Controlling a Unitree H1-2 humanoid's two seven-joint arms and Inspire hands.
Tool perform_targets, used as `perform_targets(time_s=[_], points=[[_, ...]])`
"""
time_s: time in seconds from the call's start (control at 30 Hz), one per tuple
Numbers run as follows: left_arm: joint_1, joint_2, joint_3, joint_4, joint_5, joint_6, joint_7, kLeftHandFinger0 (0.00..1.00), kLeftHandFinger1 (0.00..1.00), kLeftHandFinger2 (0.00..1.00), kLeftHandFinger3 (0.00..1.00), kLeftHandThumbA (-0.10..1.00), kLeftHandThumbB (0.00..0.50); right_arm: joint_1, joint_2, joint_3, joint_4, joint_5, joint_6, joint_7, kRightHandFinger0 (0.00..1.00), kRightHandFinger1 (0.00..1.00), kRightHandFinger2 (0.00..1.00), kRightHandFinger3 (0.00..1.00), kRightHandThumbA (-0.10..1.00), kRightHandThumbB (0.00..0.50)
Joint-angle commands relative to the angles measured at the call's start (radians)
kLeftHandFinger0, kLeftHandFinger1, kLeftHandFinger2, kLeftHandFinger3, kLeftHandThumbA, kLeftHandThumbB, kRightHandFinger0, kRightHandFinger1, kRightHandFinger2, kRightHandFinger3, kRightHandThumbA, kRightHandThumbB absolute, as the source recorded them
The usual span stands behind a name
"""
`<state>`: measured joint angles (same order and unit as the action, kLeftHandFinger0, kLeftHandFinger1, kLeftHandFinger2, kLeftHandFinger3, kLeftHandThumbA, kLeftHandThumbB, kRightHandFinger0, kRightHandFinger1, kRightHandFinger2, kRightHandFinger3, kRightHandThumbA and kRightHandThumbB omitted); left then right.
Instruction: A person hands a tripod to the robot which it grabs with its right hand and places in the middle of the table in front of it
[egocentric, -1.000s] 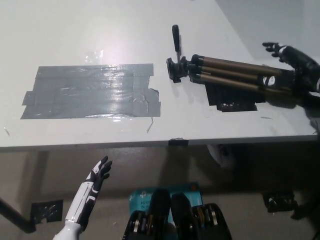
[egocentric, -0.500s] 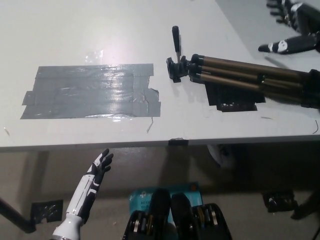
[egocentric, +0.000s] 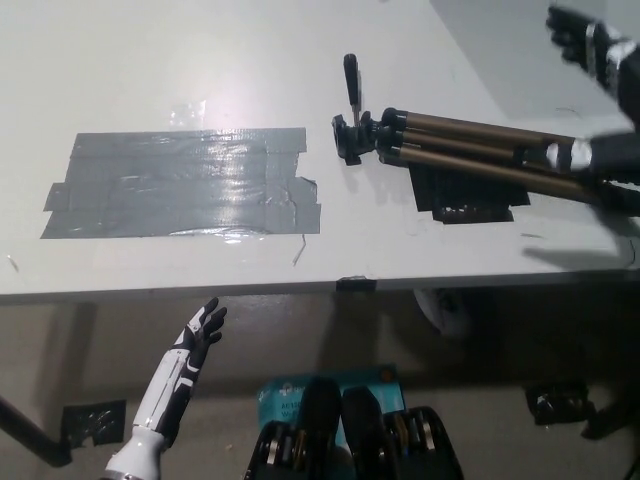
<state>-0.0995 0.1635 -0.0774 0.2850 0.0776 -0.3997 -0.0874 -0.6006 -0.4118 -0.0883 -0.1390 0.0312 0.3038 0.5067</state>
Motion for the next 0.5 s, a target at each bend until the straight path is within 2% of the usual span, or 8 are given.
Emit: perform_targets(time_s=[0.0,0.07,0.1,0.13,0.2,0.33,0.47], points=[[-0.01,0.028,-0.013,-0.001,-0.003,-0.048,-0.037,1.0,1.0,1.0,1.0,1.0,0.255,0.311,0.277,-0.096,-0.724,0.052,-0.305,-0.275,1.0,1.0,1.0,1.0,1.0,0.449],[0.01,0.024,-0.015,-0.001,-0.003,-0.046,-0.035,1.0,1.0,1.0,1.0,1.0,0.257,0.449,0.387,-0.027,-0.634,-0.025,-0.402,-0.297,1.0,1.0,1.0,1.0,1.0,0.412],[0.015,0.023,-0.016,-0.001,-0.004,-0.048,-0.035,1.0,1.0,1.0,1.0,1.0,0.257,0.474,0.401,-0.018,-0.621,-0.031,-0.414,-0.294,1.0,1.0,1.0,1.0,1.0,0.412],[0.026,0.019,-0.017,0.003,-0.005,-0.056,-0.034,1.0,1.0,1.0,1.0,1.0,0.266,0.536,0.437,0.004,-0.57,-0.041,-0.449,-0.293,1.0,1.0,1.0,1.0,1.0,0.359],[0.04,0.017,-0.018,0.004,-0.008,-0.062,-0.034,1.0,1.0,1.0,1.0,1.0,0.264,0.607,0.479,0.022,-0.466,-0.082,-0.5,-0.302,1.0,1.0,1.0,1.0,1.0,0.359],[0.048,0.017,-0.015,-0.001,-0.005,-0.065,-0.028,1.0,1.0,1.0,1.0,1.0,0.27,0.642,0.499,0.008,-0.248,-0.098,-0.557,-0.301,1.0,1.0,1.0,1.0,1.0,0.338],[0.051,0.011,-0.013,0.003,-0.007,-0.067,-0.022,1.0,1.0,1.0,1.0,1.0,0.279,0.634,0.501,-0.005,-0.085,-0.096,-0.564,-0.304,1.0,1.0,1.0,1.0,1.0,0.304]])
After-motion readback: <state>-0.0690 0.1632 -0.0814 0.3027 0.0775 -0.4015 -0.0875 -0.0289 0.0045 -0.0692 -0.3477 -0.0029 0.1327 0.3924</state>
